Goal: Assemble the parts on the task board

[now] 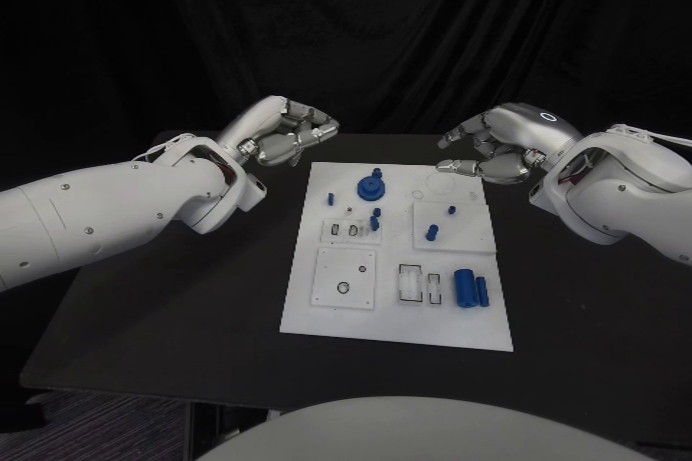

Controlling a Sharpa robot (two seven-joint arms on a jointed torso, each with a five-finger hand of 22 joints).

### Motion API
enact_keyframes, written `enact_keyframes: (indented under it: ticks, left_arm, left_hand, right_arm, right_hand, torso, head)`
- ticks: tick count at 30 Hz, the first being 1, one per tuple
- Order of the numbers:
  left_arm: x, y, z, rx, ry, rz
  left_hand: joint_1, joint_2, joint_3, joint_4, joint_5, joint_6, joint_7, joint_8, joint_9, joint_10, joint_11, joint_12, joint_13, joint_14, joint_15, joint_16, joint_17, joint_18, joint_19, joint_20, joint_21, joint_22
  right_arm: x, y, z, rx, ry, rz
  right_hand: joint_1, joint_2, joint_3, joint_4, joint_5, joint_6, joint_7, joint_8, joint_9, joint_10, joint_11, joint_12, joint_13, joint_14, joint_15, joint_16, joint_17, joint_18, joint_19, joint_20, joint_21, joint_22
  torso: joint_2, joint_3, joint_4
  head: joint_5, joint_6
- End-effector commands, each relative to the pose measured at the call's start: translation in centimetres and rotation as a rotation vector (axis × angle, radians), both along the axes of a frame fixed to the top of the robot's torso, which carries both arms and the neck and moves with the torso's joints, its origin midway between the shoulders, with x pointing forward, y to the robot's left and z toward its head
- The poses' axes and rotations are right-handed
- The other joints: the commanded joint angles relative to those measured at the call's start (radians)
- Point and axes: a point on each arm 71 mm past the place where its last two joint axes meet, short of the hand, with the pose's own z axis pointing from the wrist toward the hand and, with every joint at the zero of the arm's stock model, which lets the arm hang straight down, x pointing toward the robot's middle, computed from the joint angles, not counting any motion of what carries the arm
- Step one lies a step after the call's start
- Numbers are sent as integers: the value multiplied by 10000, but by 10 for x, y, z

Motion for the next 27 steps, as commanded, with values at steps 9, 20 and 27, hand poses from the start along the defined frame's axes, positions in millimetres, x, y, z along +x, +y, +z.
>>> enact_keyframes:
  ticks: [9, 20, 27]
  left_arm:
    - [-9, -46, -8, 4815, 1664, 1757]
    - [-4, -83, -16, 7671, 3333, 1854]
    - [-2, -99, -20, 8484, 3670, 1827]
  left_hand:
    - [-2399, -123, -677, -19, -1868, 2265, -796, 1263, 1324, 5575, -780, 2006, 5887, 5018, -763, 3276, 6306, -1288, 4545, -667, 4585, 7447]
    - [-3197, -174, -544, -20, -1590, 1767, -1553, 4579, 6158, 5575, -1511, 2006, 5887, 5018, -1480, 3276, 6306, -1386, 4902, -1398, 4674, 7808]
    - [-3582, -235, -668, -22, -2161, 2150, -1719, 4833, 6955, 5575, -1653, 2006, 5887, 5018, -1604, 3276, 6306, -1373, 4866, -1515, 4648, 7761]
  right_arm:
    - [1, -6, -4, 176, 255, -364]
    - [3, -9, -6, 170, 250, -483]
    - [3, -9, -6, 174, 255, -505]
  right_hand:
    - [45, 130, -26, 97, 111, 388, 39, 163, 29, 1043, 81, 27, 2635, 1054, 85, 29, 2634, -13, 747, 96, 42, 2445]
    - [64, 202, -27, 135, 280, 556, 56, 204, 44, 1043, 94, 27, 2635, 1054, 99, 29, 2634, -11, 743, 113, 37, 2443]
    - [100, 239, -12, 129, 359, 635, 65, 224, 52, 1043, 102, 27, 2635, 1054, 103, 29, 2634, -2, 725, 120, 4, 2431]
  torso:
    - [-153, 139, -123]
    - [-158, 180, -104]
    - [-155, 197, -146]
  head:
    - [41, 0]
    - [49, 0]
    - [142, 0]
